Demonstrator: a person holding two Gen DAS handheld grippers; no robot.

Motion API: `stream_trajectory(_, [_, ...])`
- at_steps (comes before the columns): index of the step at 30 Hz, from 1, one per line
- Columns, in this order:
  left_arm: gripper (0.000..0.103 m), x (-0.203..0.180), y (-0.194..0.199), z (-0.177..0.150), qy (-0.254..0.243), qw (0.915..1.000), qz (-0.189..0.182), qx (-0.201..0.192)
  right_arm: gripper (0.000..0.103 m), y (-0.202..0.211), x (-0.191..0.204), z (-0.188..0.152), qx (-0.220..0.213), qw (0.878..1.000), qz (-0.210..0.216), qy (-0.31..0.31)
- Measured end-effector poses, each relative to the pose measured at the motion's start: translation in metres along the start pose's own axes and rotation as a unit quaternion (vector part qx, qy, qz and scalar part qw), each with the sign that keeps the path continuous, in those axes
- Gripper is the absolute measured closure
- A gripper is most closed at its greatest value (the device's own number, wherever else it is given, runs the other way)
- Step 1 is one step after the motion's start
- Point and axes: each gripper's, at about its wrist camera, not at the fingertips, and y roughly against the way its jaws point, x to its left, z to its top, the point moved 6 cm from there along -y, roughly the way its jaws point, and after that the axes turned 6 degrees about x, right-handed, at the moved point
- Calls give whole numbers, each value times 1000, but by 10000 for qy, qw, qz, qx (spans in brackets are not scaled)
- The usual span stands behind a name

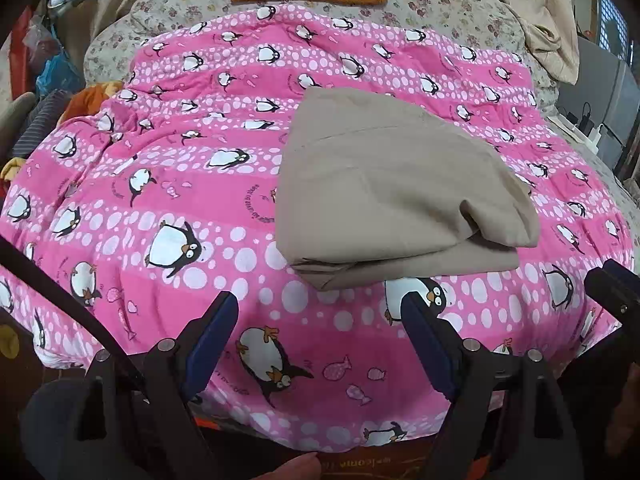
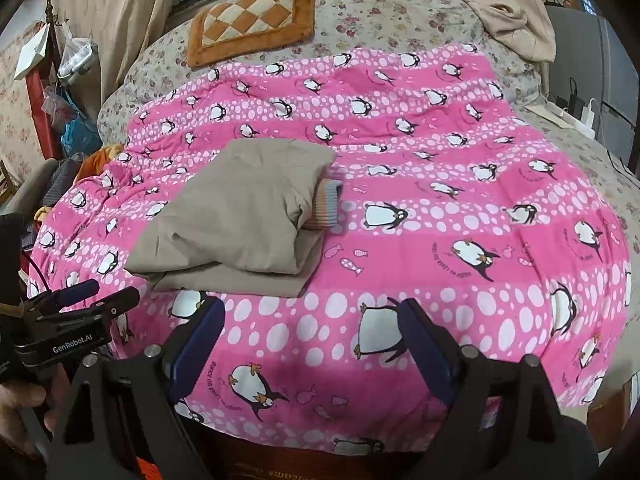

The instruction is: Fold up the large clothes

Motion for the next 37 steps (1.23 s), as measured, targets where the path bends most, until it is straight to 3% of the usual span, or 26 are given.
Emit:
stream_trajectory(10, [36,-9,-7,2,-16,9999,-77,122,12,-5,9,3,8,10000,97,13])
stream_trajectory(14, [36,-14,-11,2,-35,9998,-97,176,12,2,12,11,-221,9995,213,2])
stream_trajectory(23, [36,-24,-20,1,-21,9994,-135,318,12,4,13,11,-241,9997,41,-45])
stream_trajectory(37, [36,-24,-19,4,-29,9998,-67,176,12,-4,12,8,-143,9999,1,29])
